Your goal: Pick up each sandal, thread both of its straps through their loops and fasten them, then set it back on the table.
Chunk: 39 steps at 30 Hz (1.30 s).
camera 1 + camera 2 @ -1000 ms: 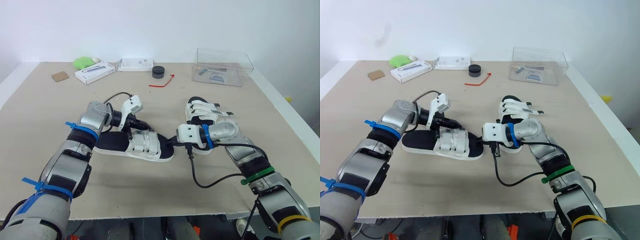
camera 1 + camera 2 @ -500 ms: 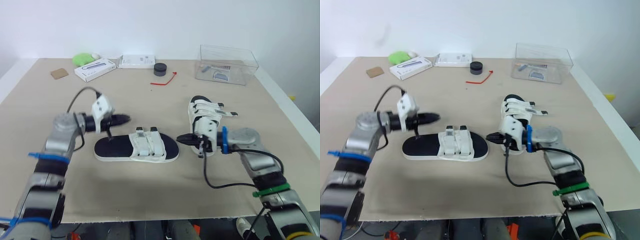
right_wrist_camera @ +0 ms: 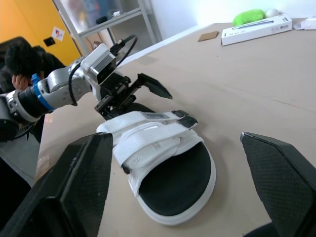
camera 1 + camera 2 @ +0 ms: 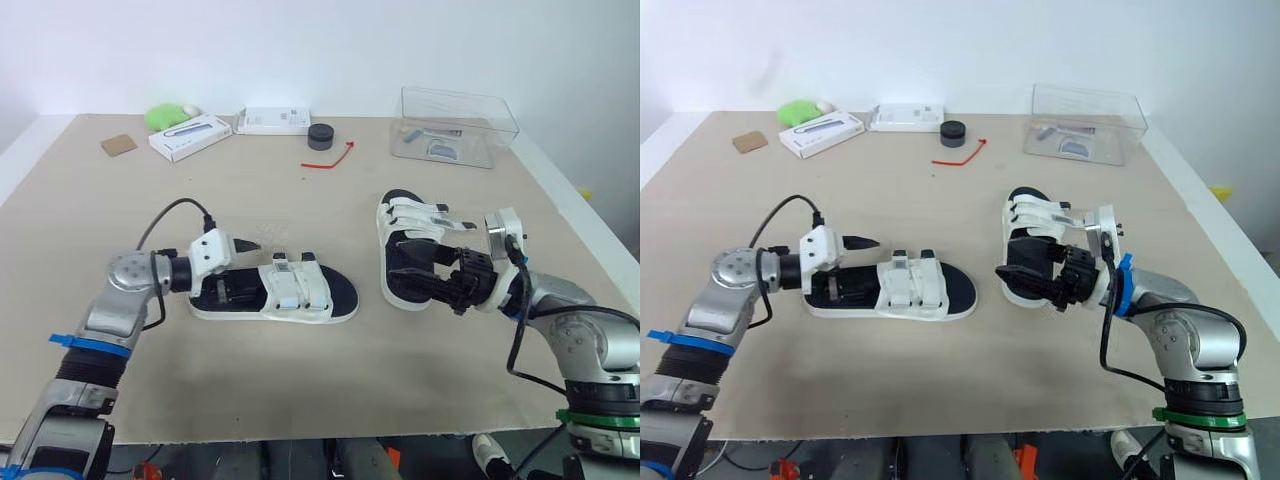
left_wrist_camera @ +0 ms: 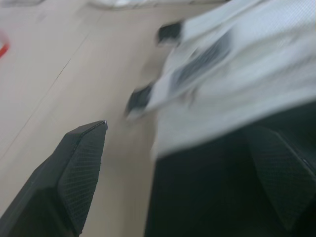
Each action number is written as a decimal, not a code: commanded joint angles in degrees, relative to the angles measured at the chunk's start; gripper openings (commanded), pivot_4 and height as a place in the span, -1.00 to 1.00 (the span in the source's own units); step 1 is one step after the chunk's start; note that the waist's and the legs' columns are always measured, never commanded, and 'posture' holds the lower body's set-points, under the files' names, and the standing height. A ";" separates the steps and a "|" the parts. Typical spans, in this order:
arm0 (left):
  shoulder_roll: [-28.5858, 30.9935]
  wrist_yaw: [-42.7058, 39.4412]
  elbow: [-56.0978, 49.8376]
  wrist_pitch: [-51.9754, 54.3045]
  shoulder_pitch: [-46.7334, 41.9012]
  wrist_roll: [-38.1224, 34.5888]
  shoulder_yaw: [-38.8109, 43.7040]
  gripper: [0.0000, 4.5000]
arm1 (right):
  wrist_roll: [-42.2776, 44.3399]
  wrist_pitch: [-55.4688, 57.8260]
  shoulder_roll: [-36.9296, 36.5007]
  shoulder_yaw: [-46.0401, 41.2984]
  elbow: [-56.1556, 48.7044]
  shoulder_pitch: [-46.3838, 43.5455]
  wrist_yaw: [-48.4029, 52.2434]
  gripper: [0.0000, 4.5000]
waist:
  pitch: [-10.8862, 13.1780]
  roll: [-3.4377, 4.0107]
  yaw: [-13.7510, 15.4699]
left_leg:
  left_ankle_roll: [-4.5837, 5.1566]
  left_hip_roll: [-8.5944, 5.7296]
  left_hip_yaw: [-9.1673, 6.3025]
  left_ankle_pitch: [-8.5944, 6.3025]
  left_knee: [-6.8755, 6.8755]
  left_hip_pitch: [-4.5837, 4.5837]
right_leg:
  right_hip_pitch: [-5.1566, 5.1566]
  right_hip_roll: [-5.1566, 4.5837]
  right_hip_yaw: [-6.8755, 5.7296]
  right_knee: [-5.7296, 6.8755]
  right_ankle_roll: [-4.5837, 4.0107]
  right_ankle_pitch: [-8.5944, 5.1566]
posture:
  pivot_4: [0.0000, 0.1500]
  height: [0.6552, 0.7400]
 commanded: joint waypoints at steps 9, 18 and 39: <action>-6.37 2.05 11.13 -9.56 -6.81 5.24 -4.43 0.77 | -3.35 -7.58 -1.03 -0.04 -2.89 2.24 1.85 1.00 | -0.01 0.02 -0.03 | 0.00 0.04 0.00 0.00 0.09 0.09 | 0.12 0.11 0.09 0.02 0.02 0.04 | 1.00 1.00; -6.62 9.18 12.84 -3.51 -8.60 7.62 -2.48 -0.96 | -4.53 -9.46 -1.25 0.26 -3.18 3.28 2.08 1.00 | -0.02 0.03 -0.05 | 0.01 0.19 0.04 0.00 0.50 0.12 | 0.28 0.25 0.14 0.03 0.18 0.19 | 1.00 1.00; -2.36 51.84 38.28 16.24 -25.67 9.20 14.45 -0.96 | -11.55 -18.14 4.32 4.73 5.14 -3.53 -1.32 1.00 | 0.05 -0.03 -0.31 | 0.06 0.22 0.18 0.08 0.61 -0.03 | 0.09 0.32 0.25 -0.03 0.02 0.74 | 1.00 1.00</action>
